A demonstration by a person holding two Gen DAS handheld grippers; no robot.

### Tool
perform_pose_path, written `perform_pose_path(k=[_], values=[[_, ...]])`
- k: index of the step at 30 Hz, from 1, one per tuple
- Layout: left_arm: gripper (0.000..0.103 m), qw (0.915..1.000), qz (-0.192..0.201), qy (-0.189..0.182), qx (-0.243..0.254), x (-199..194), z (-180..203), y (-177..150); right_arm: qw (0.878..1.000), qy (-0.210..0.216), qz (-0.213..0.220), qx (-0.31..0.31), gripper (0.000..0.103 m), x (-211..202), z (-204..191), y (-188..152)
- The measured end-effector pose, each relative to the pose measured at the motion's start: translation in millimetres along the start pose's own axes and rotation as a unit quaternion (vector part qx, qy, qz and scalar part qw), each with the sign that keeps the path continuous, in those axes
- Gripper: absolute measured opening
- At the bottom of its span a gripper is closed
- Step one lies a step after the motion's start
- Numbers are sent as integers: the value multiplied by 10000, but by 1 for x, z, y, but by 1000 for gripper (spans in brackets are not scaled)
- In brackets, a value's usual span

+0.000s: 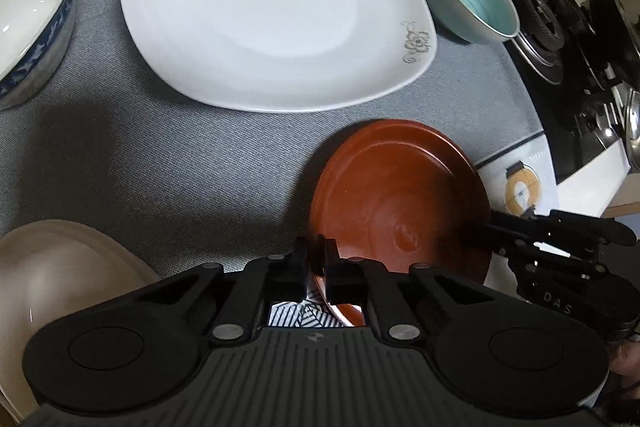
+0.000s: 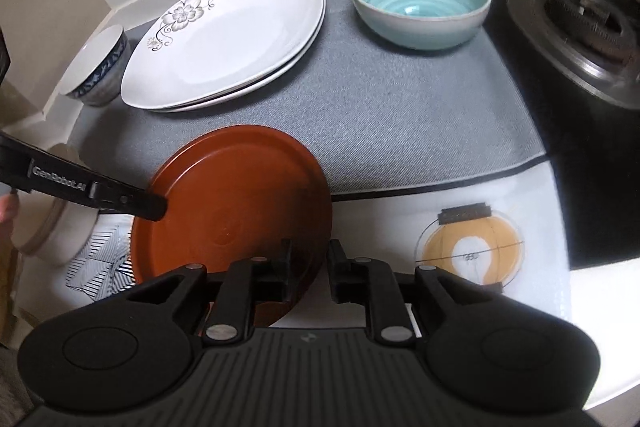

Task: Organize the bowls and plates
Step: 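Grasp the brown plate with the right tool and lower it onto the floral plates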

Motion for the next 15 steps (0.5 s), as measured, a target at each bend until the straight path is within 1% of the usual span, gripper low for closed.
perform_pose_path(k=[2,5,8,11,13,15], values=[[8,9999,136,41,68,-6,1,0,9997,73,186,-164,11,-9,-2,2],[8,9991,393,-124,41,-21,1,1,9983,117,506,-283,10,-27,-4,13],[8,9976,609,-323,-76,-38,-4,3,9968,204,737,-245,9,-41,-8,24],[8,9949,820,-562,-178,-56,-9,6,9954,251,889,-234,9,-51,-13,34],[8,9931,909,-704,-231,-67,-14,9,9947,260,939,-334,8,-53,-18,41],[8,9928,861,-754,-348,-70,-20,13,9944,386,939,-285,8,-53,-22,48]])
Point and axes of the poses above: each gripper's, at about its wrist camera, not at the fingertips, and x roughly the way its jaws point, z to its right, y to its top, the point moved 7 cm from there along x, roughly the way its jaws point, and after that the axes turned 10 degrees about y, right-handed, at the moved point
